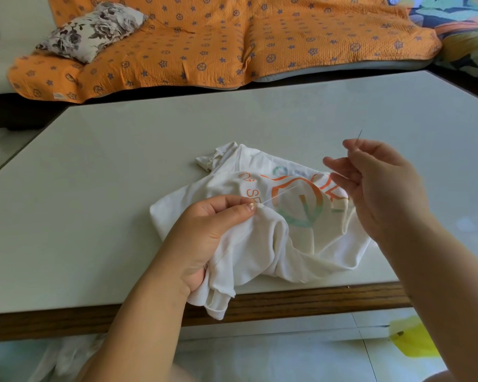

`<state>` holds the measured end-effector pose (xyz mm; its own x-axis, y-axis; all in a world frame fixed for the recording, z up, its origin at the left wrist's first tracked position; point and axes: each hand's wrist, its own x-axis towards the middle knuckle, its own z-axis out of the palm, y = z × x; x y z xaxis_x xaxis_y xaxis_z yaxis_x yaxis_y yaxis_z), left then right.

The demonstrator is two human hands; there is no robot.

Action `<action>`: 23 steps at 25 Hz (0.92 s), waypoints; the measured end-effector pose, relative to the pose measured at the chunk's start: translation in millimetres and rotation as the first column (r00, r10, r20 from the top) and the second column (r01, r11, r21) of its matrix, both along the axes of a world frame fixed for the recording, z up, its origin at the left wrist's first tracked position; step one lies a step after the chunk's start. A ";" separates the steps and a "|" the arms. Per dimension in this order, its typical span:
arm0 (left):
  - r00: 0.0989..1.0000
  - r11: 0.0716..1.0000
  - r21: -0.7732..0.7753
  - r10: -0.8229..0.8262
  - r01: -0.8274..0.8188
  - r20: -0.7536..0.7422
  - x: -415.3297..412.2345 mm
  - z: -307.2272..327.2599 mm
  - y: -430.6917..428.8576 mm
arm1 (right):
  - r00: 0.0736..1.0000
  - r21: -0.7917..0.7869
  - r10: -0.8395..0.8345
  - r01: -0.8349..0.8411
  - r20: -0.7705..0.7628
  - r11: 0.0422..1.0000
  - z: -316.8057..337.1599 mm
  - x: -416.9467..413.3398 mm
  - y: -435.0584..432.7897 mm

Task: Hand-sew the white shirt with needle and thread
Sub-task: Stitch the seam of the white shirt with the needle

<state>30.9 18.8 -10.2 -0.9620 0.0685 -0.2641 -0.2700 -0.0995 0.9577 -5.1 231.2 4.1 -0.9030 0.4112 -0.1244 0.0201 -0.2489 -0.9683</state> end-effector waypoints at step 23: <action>0.991 0.984 -0.156 -0.102 0.088 -0.087 1.5 1.8 -6.3 | 0.829 0.437 0.519 -0.554 0.210 0.708 12.3 46.5 -41.8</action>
